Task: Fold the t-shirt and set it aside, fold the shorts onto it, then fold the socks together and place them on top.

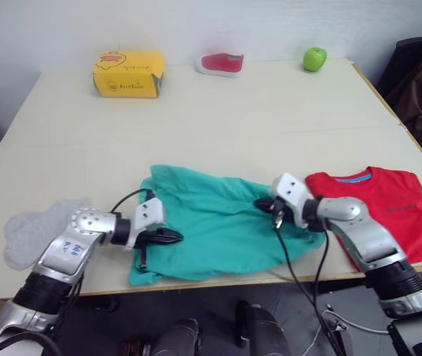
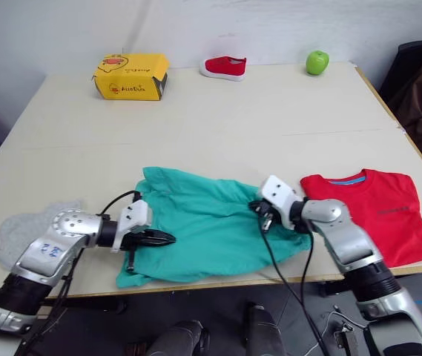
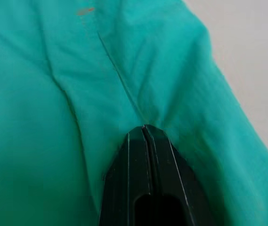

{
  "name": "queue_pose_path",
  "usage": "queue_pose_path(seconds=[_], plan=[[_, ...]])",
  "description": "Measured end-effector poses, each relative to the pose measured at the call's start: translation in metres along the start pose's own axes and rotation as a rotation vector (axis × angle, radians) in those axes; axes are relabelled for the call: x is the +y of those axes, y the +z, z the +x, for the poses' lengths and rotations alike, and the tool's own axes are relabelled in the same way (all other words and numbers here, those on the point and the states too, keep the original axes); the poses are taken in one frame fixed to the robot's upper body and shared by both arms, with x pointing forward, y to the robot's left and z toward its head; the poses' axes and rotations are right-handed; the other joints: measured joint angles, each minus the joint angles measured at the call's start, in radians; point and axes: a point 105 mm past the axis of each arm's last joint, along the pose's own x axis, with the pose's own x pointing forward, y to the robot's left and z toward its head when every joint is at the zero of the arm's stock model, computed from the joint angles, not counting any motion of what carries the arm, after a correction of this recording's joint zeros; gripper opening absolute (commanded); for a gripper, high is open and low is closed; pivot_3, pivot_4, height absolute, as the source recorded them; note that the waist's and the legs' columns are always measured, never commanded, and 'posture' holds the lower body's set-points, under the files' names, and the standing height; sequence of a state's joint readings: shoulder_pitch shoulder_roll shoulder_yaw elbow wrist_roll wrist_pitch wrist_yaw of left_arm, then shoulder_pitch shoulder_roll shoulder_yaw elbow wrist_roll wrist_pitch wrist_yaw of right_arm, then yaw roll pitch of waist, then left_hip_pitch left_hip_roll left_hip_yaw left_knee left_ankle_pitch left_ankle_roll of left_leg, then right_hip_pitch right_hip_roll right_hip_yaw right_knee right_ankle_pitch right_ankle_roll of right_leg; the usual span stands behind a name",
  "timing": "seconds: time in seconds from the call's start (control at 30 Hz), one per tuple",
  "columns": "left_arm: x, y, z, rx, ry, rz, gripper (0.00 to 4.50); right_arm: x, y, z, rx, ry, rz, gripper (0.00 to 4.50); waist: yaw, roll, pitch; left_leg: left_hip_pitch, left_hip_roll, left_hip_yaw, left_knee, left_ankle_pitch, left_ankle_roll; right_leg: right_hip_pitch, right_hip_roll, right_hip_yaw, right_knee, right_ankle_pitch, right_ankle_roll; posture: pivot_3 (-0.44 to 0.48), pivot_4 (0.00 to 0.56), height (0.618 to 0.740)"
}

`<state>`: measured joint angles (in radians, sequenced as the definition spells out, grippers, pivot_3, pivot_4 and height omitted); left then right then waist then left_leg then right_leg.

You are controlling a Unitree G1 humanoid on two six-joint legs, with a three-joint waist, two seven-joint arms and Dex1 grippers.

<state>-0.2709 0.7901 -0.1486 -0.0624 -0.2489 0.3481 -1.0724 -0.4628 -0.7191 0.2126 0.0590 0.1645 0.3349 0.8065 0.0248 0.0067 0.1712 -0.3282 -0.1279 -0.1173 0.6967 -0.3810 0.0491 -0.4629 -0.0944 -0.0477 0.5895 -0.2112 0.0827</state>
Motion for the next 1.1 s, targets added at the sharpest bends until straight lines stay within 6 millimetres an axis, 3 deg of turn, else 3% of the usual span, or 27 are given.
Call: queue_pose_path(seconds=[0.07,0.2,0.27,0.37,0.43,0.5,0.67,0.8,0.93,0.97,1.1], plan=[[0.001,-0.005,-0.011,-0.002,0.037,-0.026,0.01,-0.010,0.000,-0.012,-0.025,-0.027,0.008,0.00,0.000,0.001,0.000,0.003,0.001,0.001,-0.003,0.000,0.000,0.001,0.000,0.001,0.000,-0.001,-0.001,0.000,0.150,0.740],[-0.001,-0.005,-0.031,-0.026,0.056,-0.147,0.01,-0.013,0.028,-0.047,-0.167,-0.025,0.062,0.00,0.000,0.002,0.001,0.003,0.003,0.002,-0.004,-0.001,-0.002,-0.001,0.001,0.001,0.001,-0.002,-0.003,0.000,0.150,0.740],[0.002,0.018,-0.037,-0.099,0.038,-0.170,0.01,-0.009,0.045,-0.063,-0.234,-0.010,0.118,0.00,0.004,0.001,0.001,0.001,0.004,0.000,-0.004,-0.001,-0.002,-0.001,0.002,0.000,0.001,-0.002,-0.003,0.000,0.150,0.740],[0.007,0.071,-0.042,-0.219,-0.001,-0.080,0.01,0.004,0.074,-0.084,-0.324,0.030,0.209,0.00,0.016,0.001,0.001,-0.003,0.003,-0.002,0.001,-0.002,-0.001,-0.001,0.002,-0.002,0.001,-0.001,-0.002,0.000,0.150,0.740],[0.007,0.088,-0.040,-0.251,-0.019,-0.048,0.01,0.011,0.078,-0.092,-0.326,0.040,0.270,0.00,0.022,0.001,0.001,-0.002,0.003,-0.001,0.001,-0.002,-0.001,0.000,0.002,-0.001,0.001,0.000,-0.001,0.000,0.150,0.740],[0.006,0.094,-0.026,-0.270,-0.060,-0.041,0.01,0.018,0.067,-0.101,-0.289,0.008,0.379,0.00,0.030,0.001,0.001,-0.003,0.003,-0.001,0.000,-0.002,0.000,-0.001,0.002,-0.002,0.001,0.000,-0.001,0.000,0.150,0.740],[0.010,0.084,0.028,-0.234,-0.159,-0.051,0.00,0.069,0.024,-0.116,-0.141,-0.030,0.642,1.50,0.054,0.001,0.001,-0.006,0.003,-0.001,0.001,-0.002,0.000,-0.002,0.002,-0.002,0.000,0.000,0.000,0.000,0.150,0.740],[0.014,0.072,0.059,-0.178,-0.192,-0.009,0.00,0.092,-0.004,-0.126,-0.058,-0.142,0.828,2.85,0.051,0.000,0.001,-0.004,0.003,0.002,0.001,-0.002,0.001,0.000,0.002,0.001,-0.004,0.002,0.001,0.000,0.150,0.740],[0.017,0.067,0.081,-0.151,-0.206,0.040,0.00,0.111,-0.015,-0.132,-0.043,-0.182,0.999,4.21,0.050,0.000,0.001,-0.002,0.003,0.003,0.001,-0.002,0.001,0.000,0.002,0.001,-0.004,0.002,0.001,0.000,0.150,0.740],[0.016,0.065,0.086,-0.145,-0.209,0.056,0.00,0.113,-0.016,-0.132,-0.046,-0.193,1.028,4.44,0.049,0.000,0.001,-0.002,0.003,0.003,0.001,-0.002,0.001,0.000,0.002,0.002,-0.004,0.002,0.001,0.000,0.150,0.740],[0.017,0.065,0.095,-0.150,-0.210,0.099,0.00,0.111,-0.023,-0.130,-0.079,-0.255,1.132,4.44,0.048,0.000,0.001,-0.002,0.003,0.003,0.001,-0.002,0.001,0.000,0.002,0.002,-0.004,0.002,0.001,0.000,0.150,0.740]])
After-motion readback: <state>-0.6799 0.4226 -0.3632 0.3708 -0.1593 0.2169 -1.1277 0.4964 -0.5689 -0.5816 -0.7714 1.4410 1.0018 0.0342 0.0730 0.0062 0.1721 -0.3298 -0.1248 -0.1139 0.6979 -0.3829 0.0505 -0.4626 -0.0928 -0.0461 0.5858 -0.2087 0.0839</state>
